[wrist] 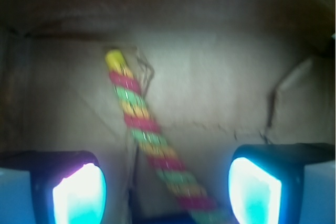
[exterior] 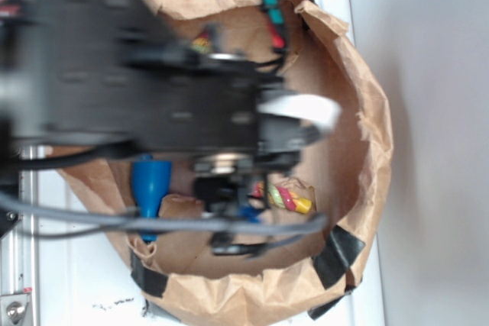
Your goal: Grab the multicolored rope.
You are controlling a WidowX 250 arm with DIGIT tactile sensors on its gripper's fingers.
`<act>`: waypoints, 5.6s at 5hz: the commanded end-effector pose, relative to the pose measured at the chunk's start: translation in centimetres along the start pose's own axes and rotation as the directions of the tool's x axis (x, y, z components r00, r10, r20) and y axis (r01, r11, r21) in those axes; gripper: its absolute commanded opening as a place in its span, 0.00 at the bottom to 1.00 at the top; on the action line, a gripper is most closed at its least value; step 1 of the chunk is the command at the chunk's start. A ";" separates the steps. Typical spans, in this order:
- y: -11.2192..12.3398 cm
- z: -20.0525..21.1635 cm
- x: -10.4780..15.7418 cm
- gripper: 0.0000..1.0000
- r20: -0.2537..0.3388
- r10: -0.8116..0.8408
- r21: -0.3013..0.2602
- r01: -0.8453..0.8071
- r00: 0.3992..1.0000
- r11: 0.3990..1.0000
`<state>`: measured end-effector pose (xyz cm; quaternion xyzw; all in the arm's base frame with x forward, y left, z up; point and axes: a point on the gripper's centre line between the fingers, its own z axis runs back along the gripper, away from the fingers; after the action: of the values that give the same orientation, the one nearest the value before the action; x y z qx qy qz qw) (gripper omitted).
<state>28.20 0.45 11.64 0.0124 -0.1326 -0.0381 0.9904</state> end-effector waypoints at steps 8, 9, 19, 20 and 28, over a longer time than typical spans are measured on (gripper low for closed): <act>1.0 -4.7 -2.1 0.00 0.047 -0.362 0.031 0.361 0.931 0.932; 1.1 -4.0 -1.8 0.00 0.063 -0.345 0.015 0.345 0.936 0.938; 3.8 -5.9 -0.3 1.00 0.161 -0.272 0.000 0.276 0.949 0.961; 3.2 -7.0 -0.7 1.00 0.163 -0.295 0.015 0.296 0.941 0.955; 5.9 -4.0 -0.3 0.00 0.234 -0.215 0.012 0.218 0.948 0.976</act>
<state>28.89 5.63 6.35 -0.0011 -0.2222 -0.1538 0.9628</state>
